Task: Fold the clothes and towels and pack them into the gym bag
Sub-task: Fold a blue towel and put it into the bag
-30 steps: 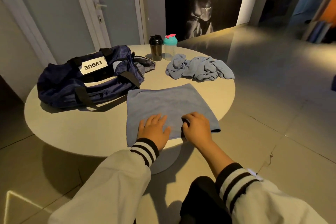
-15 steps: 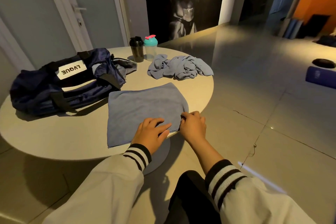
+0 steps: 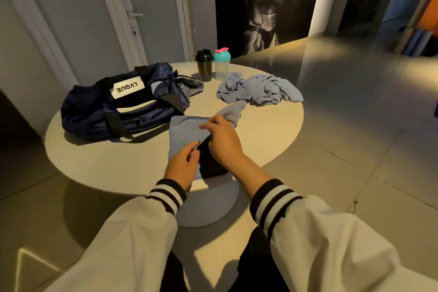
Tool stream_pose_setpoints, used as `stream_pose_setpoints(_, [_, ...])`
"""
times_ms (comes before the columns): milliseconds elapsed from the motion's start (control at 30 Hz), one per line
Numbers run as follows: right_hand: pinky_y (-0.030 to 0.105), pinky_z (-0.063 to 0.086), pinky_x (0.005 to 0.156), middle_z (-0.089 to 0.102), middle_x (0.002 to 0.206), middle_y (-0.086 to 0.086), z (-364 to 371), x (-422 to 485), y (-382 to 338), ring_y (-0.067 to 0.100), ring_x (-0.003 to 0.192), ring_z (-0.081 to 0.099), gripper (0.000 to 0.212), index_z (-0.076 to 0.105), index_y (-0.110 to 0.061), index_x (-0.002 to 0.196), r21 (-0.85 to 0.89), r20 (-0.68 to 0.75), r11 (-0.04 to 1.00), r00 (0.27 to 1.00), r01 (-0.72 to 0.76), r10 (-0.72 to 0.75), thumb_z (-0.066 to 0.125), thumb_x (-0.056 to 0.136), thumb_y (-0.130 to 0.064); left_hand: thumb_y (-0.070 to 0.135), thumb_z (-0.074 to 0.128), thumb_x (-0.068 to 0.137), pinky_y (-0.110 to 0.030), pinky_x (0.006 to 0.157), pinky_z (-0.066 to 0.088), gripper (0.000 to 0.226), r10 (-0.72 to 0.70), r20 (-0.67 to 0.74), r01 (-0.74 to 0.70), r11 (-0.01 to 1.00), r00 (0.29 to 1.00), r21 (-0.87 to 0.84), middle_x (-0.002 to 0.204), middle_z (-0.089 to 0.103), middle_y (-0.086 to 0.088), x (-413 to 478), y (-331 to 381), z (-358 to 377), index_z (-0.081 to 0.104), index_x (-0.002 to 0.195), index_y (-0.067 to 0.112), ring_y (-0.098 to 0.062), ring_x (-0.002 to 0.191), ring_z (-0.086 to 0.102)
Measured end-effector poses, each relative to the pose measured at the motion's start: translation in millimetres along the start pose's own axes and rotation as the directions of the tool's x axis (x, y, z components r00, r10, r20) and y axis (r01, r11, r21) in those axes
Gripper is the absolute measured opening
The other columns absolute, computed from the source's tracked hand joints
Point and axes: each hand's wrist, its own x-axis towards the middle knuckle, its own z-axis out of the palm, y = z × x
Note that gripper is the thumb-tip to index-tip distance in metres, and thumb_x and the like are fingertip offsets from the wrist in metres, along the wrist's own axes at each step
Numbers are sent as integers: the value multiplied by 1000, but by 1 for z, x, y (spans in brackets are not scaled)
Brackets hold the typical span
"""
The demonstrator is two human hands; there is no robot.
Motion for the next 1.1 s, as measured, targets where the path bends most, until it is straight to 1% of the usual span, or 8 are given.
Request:
stream_pose_setpoints(100, [40,49,95,61,128,11,28,-12,-20,29,111,58,45,63,-15,132,99,270,979,942,180,-201,53,92,3,28,40,107,-37,104,47,31,-115,-152,69,957,982,-282,134,58,2,-7,-10,-22,54,132,40,-19,122,55])
stream_pose_setpoints(200, [33,45,106,59,139,7,38,-32,-19,22,122,56,48,52,-19,144,205,390,965,891,163,-233,55,97,-7,20,40,107,-25,98,47,31,-80,-127,56,982,989,-181,134,58,2,-19,-18,-35,58,129,32,-15,117,55])
stream_pose_setpoints(333, [30,46,100,59,135,4,41,-47,-2,18,119,56,40,53,-20,139,167,281,985,955,45,-92,54,99,-20,20,48,104,-20,98,39,27,7,-49,-2,994,999,113,141,51,-1,-22,-30,-40,63,126,19,-16,123,51])
stream_pose_setpoints(400, [37,48,93,60,128,6,44,-51,10,23,114,57,33,59,-19,131,35,212,999,977,3,-11,51,99,-20,26,49,104,-21,100,36,30,-18,-24,21,992,1000,127,148,46,-1,-21,-35,-42,66,127,18,-16,128,48])
stream_pose_setpoints(533, [34,47,93,65,119,4,52,-56,23,21,110,57,29,68,-14,121,5,230,996,969,89,-87,53,96,-18,36,52,102,-22,105,31,42,-48,38,42,988,998,149,155,39,1,-24,-35,-43,58,138,15,-16,135,43])
stream_pose_setpoints(733, [36,45,100,64,121,2,57,-60,30,20,113,56,33,67,-15,125,-42,177,991,977,130,-120,52,97,-24,16,54,99,-19,106,28,52,-33,43,24,980,999,196,158,32,2,-27,-42,-43,42,149,16,-16,141,36])
stream_pose_setpoints(933, [37,44,99,58,126,2,60,-59,27,22,113,53,50,62,-22,132,-134,235,986,970,100,-66,34,93,-37,11,47,101,-30,115,32,36,-34,39,24,976,999,215,157,33,3,-27,-45,-40,63,131,19,-18,142,34])
stream_pose_setpoints(1100, [34,45,94,58,123,2,54,-62,21,22,110,53,59,62,-26,129,-154,231,987,973,40,-3,29,85,-46,18,50,99,-36,112,37,32,-10,45,-4,956,999,293,152,41,3,-28,-45,-36,63,128,23,-19,136,38])
